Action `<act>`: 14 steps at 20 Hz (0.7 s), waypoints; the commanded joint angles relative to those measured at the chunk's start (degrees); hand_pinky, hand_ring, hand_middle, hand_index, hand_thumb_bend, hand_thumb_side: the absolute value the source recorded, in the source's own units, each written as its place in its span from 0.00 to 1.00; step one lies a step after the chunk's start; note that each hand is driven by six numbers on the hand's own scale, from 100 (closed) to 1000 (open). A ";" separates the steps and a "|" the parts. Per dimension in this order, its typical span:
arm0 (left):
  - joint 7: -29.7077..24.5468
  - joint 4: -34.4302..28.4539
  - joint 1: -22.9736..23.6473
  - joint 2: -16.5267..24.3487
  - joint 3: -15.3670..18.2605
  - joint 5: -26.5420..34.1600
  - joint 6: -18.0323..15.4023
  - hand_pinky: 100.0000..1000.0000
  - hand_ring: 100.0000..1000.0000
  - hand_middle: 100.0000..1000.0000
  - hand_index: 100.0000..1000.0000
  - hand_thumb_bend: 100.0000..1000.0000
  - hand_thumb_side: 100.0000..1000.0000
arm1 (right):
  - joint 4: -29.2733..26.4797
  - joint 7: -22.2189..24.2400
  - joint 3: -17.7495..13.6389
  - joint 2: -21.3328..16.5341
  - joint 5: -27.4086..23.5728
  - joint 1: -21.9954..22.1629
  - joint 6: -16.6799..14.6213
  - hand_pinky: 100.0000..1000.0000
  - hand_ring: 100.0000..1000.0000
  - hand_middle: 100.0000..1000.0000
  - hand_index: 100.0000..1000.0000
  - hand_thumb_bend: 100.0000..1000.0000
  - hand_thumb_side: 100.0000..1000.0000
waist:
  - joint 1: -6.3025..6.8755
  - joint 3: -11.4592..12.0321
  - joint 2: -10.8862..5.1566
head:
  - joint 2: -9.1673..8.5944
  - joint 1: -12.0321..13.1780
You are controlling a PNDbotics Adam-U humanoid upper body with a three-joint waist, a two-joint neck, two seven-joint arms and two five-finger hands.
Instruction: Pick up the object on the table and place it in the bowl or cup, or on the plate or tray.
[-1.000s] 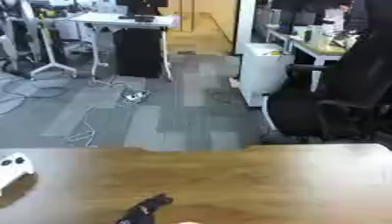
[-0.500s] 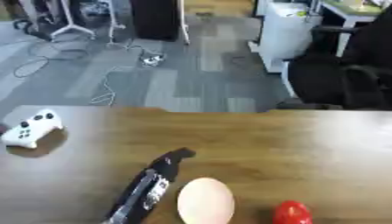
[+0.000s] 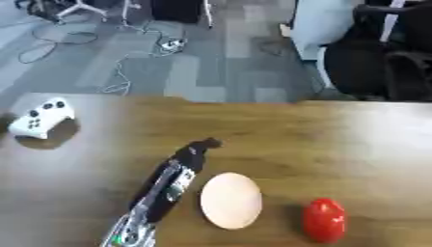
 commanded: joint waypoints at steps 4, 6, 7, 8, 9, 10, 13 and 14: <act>0.25 -1.43 -1.08 1.29 0.31 -0.25 -0.25 1.00 1.00 0.78 0.86 0.08 0.95 | -2.80 7.52 -0.20 -2.75 10.41 -0.23 2.83 1.00 0.75 0.86 0.97 0.51 0.84 | -0.27 0.00 -0.50 | 0.32 0.43; 0.25 -1.54 -1.08 1.29 0.29 -0.23 -0.25 1.00 1.00 0.78 0.86 0.08 0.95 | -3.27 10.08 -0.21 -3.64 15.40 -0.69 3.58 0.99 0.76 0.86 0.96 0.49 0.83 | -0.35 0.12 -0.46 | 0.35 0.62; 0.24 -1.62 -1.10 1.28 0.27 -0.21 -0.25 1.00 1.00 0.78 0.86 0.08 0.95 | -3.35 11.04 -0.10 -3.97 17.74 -0.97 3.68 0.98 0.75 0.85 0.95 0.48 0.82 | -0.40 0.22 -0.43 | 0.36 0.63; 0.23 -1.71 -1.11 1.28 0.26 -0.19 -0.25 1.00 1.00 0.78 0.86 0.08 0.95 | -3.39 11.66 0.06 -4.14 19.65 -1.19 3.68 0.97 0.74 0.84 0.94 0.48 0.81 | -0.43 0.30 -0.40 | 0.37 0.63; 0.24 -1.79 -1.12 1.30 0.26 -0.17 -0.24 1.00 1.00 0.78 0.86 0.08 0.95 | -3.41 11.89 0.25 -4.30 21.03 -1.35 3.54 0.96 0.73 0.83 0.93 0.48 0.79 | -0.47 0.38 -0.37 | 0.38 0.67; 0.25 -1.85 -1.12 1.32 0.27 -0.17 -0.22 1.00 1.00 0.78 0.86 0.08 0.95 | -3.42 11.75 0.45 -4.43 21.96 -1.44 3.32 0.95 0.71 0.82 0.92 0.48 0.77 | -0.51 0.46 -0.33 | 0.37 0.70; 0.27 -2.00 -1.14 1.30 0.25 -0.21 -0.16 1.00 1.00 0.78 0.86 0.08 0.95 | -3.43 10.16 1.49 -5.49 22.96 -1.82 1.99 0.91 0.68 0.80 0.92 0.51 0.71 | -0.68 0.69 -0.13 | 0.38 0.24; 0.25 -2.01 -1.18 1.24 0.21 -0.22 -0.13 1.00 1.00 0.78 0.86 0.08 0.95 | -3.43 9.75 1.88 -5.96 23.12 -1.99 1.67 0.91 0.68 0.80 0.92 0.51 0.71 | -0.73 0.75 -0.09 | 0.30 0.00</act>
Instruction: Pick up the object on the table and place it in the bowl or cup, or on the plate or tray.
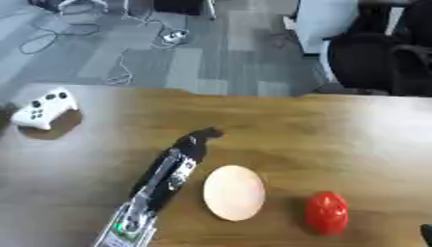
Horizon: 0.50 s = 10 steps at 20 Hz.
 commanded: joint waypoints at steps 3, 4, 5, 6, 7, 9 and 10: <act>-0.07 -1.27 -0.98 0.56 -0.07 -0.21 0.15 1.00 1.00 0.78 0.86 0.09 0.95 | -1.13 -1.25 1.68 -3.65 2.15 -1.62 -1.33 0.89 0.68 0.80 0.92 0.54 0.72 | -0.21 0.45 -0.40 | -0.77 -0.58; -0.11 -1.29 -0.99 0.49 -0.12 -0.21 0.15 1.00 1.00 0.78 0.86 0.09 0.95 | -1.13 -1.23 2.00 -4.07 2.52 -1.91 -1.23 0.89 0.68 0.80 0.93 0.55 0.73 | -0.22 0.62 -0.34 | -0.87 -0.67; -0.14 -1.33 -0.97 0.44 -0.14 -0.21 0.15 1.00 1.00 0.78 0.86 0.09 0.95 | -1.13 -1.12 2.28 -4.49 2.84 -2.23 -0.99 0.88 0.68 0.80 0.93 0.55 0.74 | -0.22 0.87 -0.27 | -0.93 -0.79; -0.16 -1.38 -0.94 0.39 -0.16 -0.23 0.14 1.00 1.00 0.78 0.86 0.09 0.95 | -1.13 -0.95 2.49 -4.83 3.12 -2.55 -0.63 0.88 0.69 0.80 0.93 0.56 0.74 | -0.22 1.10 -0.22 | -0.96 -0.89; -0.17 -1.43 -0.92 0.34 -0.16 -0.25 0.13 1.00 1.00 0.78 0.86 0.09 0.96 | -1.13 -0.77 2.62 -5.10 3.41 -2.90 -0.24 0.88 0.69 0.81 0.93 0.57 0.76 | -0.22 1.30 -0.16 | -0.99 -0.97; -0.19 -1.59 -0.89 0.26 -0.17 -0.35 0.09 1.00 1.00 0.78 0.86 0.08 0.95 | -1.10 -0.27 2.84 -5.52 4.12 -3.63 0.45 0.87 0.70 0.81 0.93 0.58 0.76 | -0.21 1.64 -0.01 | -1.05 -1.13; -0.21 -1.67 -0.87 0.22 -0.18 -0.42 0.07 1.00 1.00 0.78 0.86 0.08 0.96 | -1.05 0.04 2.94 -5.69 4.55 -3.96 0.69 0.87 0.70 0.81 0.93 0.58 0.76 | -0.20 1.78 0.04 | -1.07 -1.20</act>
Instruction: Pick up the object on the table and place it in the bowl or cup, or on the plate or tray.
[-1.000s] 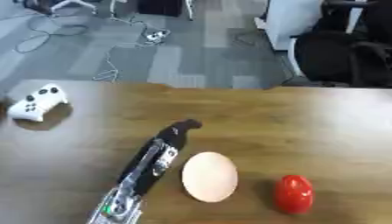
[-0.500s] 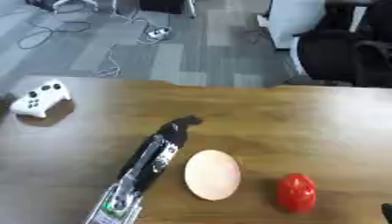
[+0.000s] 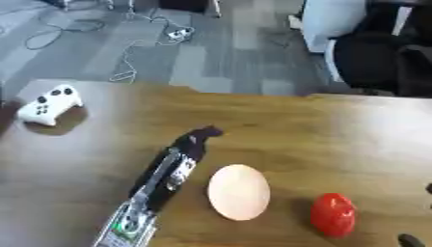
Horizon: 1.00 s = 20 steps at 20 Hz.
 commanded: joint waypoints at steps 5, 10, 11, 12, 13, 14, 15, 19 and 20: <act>-0.08 -1.98 -0.23 0.42 -0.18 -0.98 -0.33 1.00 1.00 0.78 0.85 0.08 0.95 | -0.61 2.16 0.57 -2.52 2.90 -2.08 0.92 0.87 0.72 0.82 0.93 0.58 0.76 | 0.13 1.03 -0.26 | -0.86 -1.09; -0.17 -2.61 0.07 0.54 -0.32 -1.28 -0.52 1.00 1.00 0.78 0.85 0.08 0.95 | 0.06 3.94 0.98 -3.37 4.61 -3.44 0.45 0.87 0.72 0.82 0.93 0.57 0.76 | 0.33 2.30 0.07 | -0.98 -1.52; -0.18 -2.73 0.08 0.55 -0.35 -1.29 -0.55 1.00 1.00 0.78 0.85 0.08 0.95 | 0.25 4.20 1.03 -3.46 4.92 -3.73 0.36 0.87 0.72 0.82 0.93 0.57 0.76 | 0.39 2.54 0.13 | -1.00 -1.62; -0.21 -2.89 0.08 0.55 -0.40 -1.29 -0.59 1.00 1.00 0.78 0.85 0.08 0.95 | 0.46 4.41 1.08 -3.56 5.09 -4.13 0.24 0.87 0.72 0.82 0.93 0.57 0.75 | 0.46 2.87 0.22 | -1.03 -1.78; -0.24 -3.04 0.06 0.53 -0.44 -1.28 -0.62 1.00 1.00 0.78 0.85 0.08 0.95 | 0.65 4.53 1.07 -3.64 5.18 -4.51 0.14 0.87 0.72 0.82 0.93 0.58 0.75 | 0.56 3.17 0.31 | -1.07 -1.94; -0.28 -3.24 0.00 0.48 -0.50 -1.25 -0.67 1.00 1.00 0.78 0.85 0.08 0.95 | 0.76 4.55 1.03 -3.72 5.23 -4.95 0.04 0.86 0.73 0.82 0.93 0.58 0.74 | 0.67 3.53 0.44 | -1.15 -2.10; -0.32 -3.42 -0.04 0.45 -0.53 -1.22 -0.70 1.00 1.00 0.78 0.85 0.07 0.95 | 0.84 4.57 1.00 -3.80 5.28 -5.28 -0.06 0.86 0.73 0.82 0.93 0.59 0.74 | 0.76 3.81 0.54 | -1.23 -2.21; -0.39 -4.38 -0.21 0.41 -0.57 -1.24 -0.91 1.00 1.00 0.78 0.85 0.07 0.95 | 1.33 5.11 1.00 -4.21 6.27 -6.26 -0.30 0.86 0.73 0.83 0.93 0.61 0.73 | 1.09 5.01 0.94 | -1.54 -2.63; -0.40 -4.58 -0.23 0.40 -0.57 -1.25 -0.94 1.00 1.00 0.78 0.85 0.07 0.95 | 1.43 5.33 1.05 -4.26 6.49 -6.43 -0.33 0.86 0.73 0.83 0.93 0.61 0.73 | 1.14 5.30 1.02 | -1.62 -2.78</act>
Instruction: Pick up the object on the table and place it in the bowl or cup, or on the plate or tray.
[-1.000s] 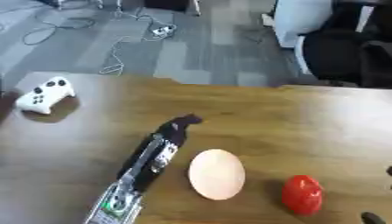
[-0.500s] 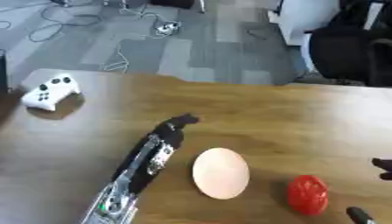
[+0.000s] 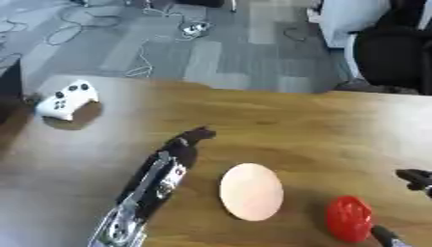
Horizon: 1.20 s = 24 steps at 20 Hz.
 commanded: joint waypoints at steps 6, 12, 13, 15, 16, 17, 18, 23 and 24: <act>-0.05 -2.60 -0.60 0.03 0.02 -0.43 -0.29 1.00 1.00 0.78 0.85 0.07 0.95 | 1.00 1.02 -0.82 -0.12 -0.02 -2.41 -0.26 0.90 0.72 0.83 0.95 0.63 0.66 | 0.62 1.59 -0.13 | -1.27 -1.89; 0.15 -2.79 -0.21 -0.46 0.30 -0.83 -0.22 1.00 1.00 0.78 0.85 0.07 0.95 | 5.85 -3.07 -2.23 3.04 -8.56 -4.88 -1.99 0.96 0.71 0.84 0.97 0.66 0.64 | 1.25 2.00 0.34 | -1.06 -2.22; 0.17 -2.81 -0.20 -0.58 0.33 -0.89 -0.23 1.00 1.00 0.78 0.85 0.07 0.95 | 6.53 -3.50 -2.27 3.32 -9.71 -5.27 -2.50 0.97 0.72 0.84 0.97 0.67 0.63 | 1.39 2.02 0.44 | -1.05 -2.30; 0.18 -2.89 -0.22 -0.90 0.37 -1.02 -0.26 1.00 1.00 0.78 0.85 0.07 0.96 | 7.62 -3.87 -2.23 3.73 -12.40 -6.19 -4.35 1.00 0.73 0.85 0.98 0.67 0.61 | 1.85 2.21 0.73 | -1.05 -2.53; 0.18 -2.94 -0.22 -1.08 0.37 -1.07 -0.29 1.00 1.00 0.78 0.85 0.07 0.96 | 8.05 -3.83 -2.25 3.84 -13.79 -6.73 -5.56 1.00 0.73 0.86 0.99 0.68 0.61 | 2.15 2.36 0.90 | -1.05 -2.71; 0.17 -2.98 -0.22 -1.20 0.38 -1.14 -0.31 1.00 1.00 0.78 0.85 0.07 0.96 | 8.56 -3.69 -2.41 3.83 -15.06 -7.10 -6.67 1.00 0.74 0.87 0.99 0.69 0.61 | 2.32 2.43 1.00 | -1.05 -2.79; 0.18 -3.05 -0.20 -1.38 0.39 -1.18 -0.35 1.00 1.00 0.78 0.85 0.06 0.96 | 8.89 -3.53 -2.55 3.84 -16.29 -7.67 -7.85 1.00 0.74 0.87 0.99 0.68 0.62 | 2.69 2.64 1.19 | -1.01 -3.04; 0.25 -3.23 -0.17 -1.99 0.46 -1.41 -0.42 1.00 1.00 0.78 0.85 0.06 0.96 | 11.38 -3.57 -3.47 3.95 -20.00 -9.40 -11.08 1.00 0.73 0.87 1.00 0.70 0.61 | 3.62 3.15 1.75 | -0.98 -3.55; 0.25 -3.22 -0.18 -2.08 0.47 -1.45 -0.42 1.00 1.00 0.78 0.85 0.06 0.96 | 12.02 -3.84 -3.66 4.02 -19.72 -9.58 -10.95 1.00 0.73 0.87 1.00 0.70 0.62 | 3.73 3.20 1.83 | -0.90 -3.55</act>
